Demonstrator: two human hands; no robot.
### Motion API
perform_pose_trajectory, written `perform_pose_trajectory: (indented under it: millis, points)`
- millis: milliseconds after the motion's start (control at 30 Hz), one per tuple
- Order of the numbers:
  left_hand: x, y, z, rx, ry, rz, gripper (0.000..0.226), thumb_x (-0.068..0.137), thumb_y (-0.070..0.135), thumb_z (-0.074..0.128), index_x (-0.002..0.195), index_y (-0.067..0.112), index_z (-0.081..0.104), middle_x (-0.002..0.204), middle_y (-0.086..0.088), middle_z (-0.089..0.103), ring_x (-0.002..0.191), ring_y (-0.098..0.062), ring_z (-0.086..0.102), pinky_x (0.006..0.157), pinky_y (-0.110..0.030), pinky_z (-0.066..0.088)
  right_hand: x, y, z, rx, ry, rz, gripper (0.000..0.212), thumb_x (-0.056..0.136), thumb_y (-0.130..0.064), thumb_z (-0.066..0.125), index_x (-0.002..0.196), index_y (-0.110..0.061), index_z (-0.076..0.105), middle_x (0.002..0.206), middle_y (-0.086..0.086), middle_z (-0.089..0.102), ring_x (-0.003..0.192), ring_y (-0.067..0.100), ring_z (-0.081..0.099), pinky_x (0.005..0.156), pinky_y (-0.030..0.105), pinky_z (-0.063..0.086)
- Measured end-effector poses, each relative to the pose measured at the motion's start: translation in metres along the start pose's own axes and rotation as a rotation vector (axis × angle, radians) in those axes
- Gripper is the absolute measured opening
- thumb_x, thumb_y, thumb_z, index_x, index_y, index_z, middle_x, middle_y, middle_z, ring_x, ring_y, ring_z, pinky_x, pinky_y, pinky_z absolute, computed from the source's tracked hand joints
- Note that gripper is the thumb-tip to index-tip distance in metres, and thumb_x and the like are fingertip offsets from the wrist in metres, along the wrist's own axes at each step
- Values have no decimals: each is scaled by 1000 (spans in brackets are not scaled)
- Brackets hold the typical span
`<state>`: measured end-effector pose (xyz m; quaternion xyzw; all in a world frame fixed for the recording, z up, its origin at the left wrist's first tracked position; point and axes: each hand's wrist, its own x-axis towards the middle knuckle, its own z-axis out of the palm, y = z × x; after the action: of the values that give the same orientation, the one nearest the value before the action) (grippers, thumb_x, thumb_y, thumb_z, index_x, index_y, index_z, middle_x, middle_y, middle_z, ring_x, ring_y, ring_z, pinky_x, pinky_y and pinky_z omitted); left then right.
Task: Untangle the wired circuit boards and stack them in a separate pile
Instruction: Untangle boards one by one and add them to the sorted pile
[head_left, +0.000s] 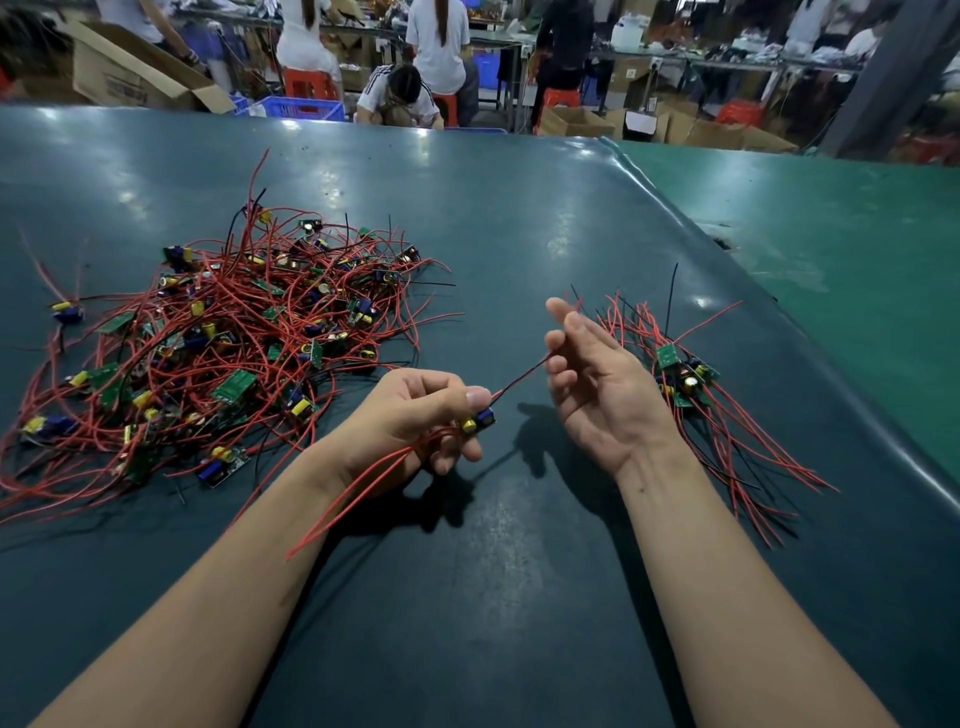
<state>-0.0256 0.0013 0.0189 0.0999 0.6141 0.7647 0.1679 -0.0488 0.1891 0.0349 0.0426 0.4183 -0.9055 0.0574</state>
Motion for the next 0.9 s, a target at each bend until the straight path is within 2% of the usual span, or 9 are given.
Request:
perform_pose_trajectory:
  millis: [133, 300, 367, 500, 567, 633, 733, 833, 900]
  points:
    - [1, 0, 0, 2, 5, 3, 27, 77, 22, 65, 76, -2, 53, 50, -14, 60, 32, -15, 42, 33, -17, 36, 1, 2, 0, -50, 82, -108, 14, 87, -8, 66, 83, -14, 78, 72, 4, 72, 49, 5, 58, 44, 13, 45]
    - [1, -2, 0, 7, -3, 3, 24, 77, 21, 67, 69, 1, 57, 50, -16, 60, 32, -15, 42, 33, -16, 36, 3, 11, 3, -345, 200, -325, 15, 93, -1, 61, 102, -12, 67, 58, 4, 68, 42, 9, 53, 41, 18, 42]
    - [1, -3, -1, 6, -10, -2, 22, 77, 21, 67, 66, 4, 59, 51, -16, 60, 32, -15, 43, 33, -17, 37, 4, 12, 2, -368, 210, -363, 23, 95, -1, 59, 114, -14, 61, 59, 6, 69, 42, 11, 55, 40, 19, 44]
    - [0, -3, -1, 26, -14, -4, 27, 77, 24, 69, 72, 1, 56, 52, -15, 62, 32, -14, 44, 34, -17, 36, 6, 11, 1, -300, 228, -350, 26, 96, -3, 58, 121, -9, 55, 63, 8, 71, 44, 13, 56, 42, 19, 43]
    - [0, -3, -1, 23, -14, 0, 30, 73, 25, 75, 70, 2, 57, 52, -15, 62, 33, -15, 45, 34, -16, 36, 7, 10, 2, -230, 218, -270, 22, 96, -6, 60, 113, -12, 49, 67, 7, 73, 46, 11, 58, 42, 18, 43]
    - [-1, -3, -1, 14, -14, 4, 31, 66, 31, 78, 67, 5, 60, 52, -15, 61, 34, -16, 46, 34, -16, 37, 7, 8, 1, -155, 171, -154, 4, 96, -10, 60, 93, -8, 58, 69, 4, 73, 49, 7, 60, 43, 16, 44]
    - [-1, -2, -1, 8, -23, 4, 25, 67, 29, 78, 63, 9, 63, 51, -14, 60, 36, -16, 48, 34, -16, 37, 5, 6, -1, 4, 114, -27, 14, 96, -12, 58, 88, -5, 66, 67, 1, 71, 51, 5, 60, 44, 13, 45]
    - [-1, -1, 0, 18, -20, 0, 23, 70, 27, 77, 63, 9, 64, 51, -14, 61, 37, -16, 48, 34, -16, 37, 5, 8, -1, -79, 129, -115, 14, 96, -5, 56, 89, -7, 68, 63, 2, 70, 51, 6, 61, 45, 14, 46]
    - [-1, -1, 0, 26, -18, -3, 23, 72, 27, 76, 64, 9, 63, 52, -14, 61, 37, -17, 47, 34, -17, 37, 6, 10, -3, -302, 157, -286, 17, 97, -3, 55, 89, -10, 68, 60, 1, 69, 47, 7, 58, 45, 16, 46]
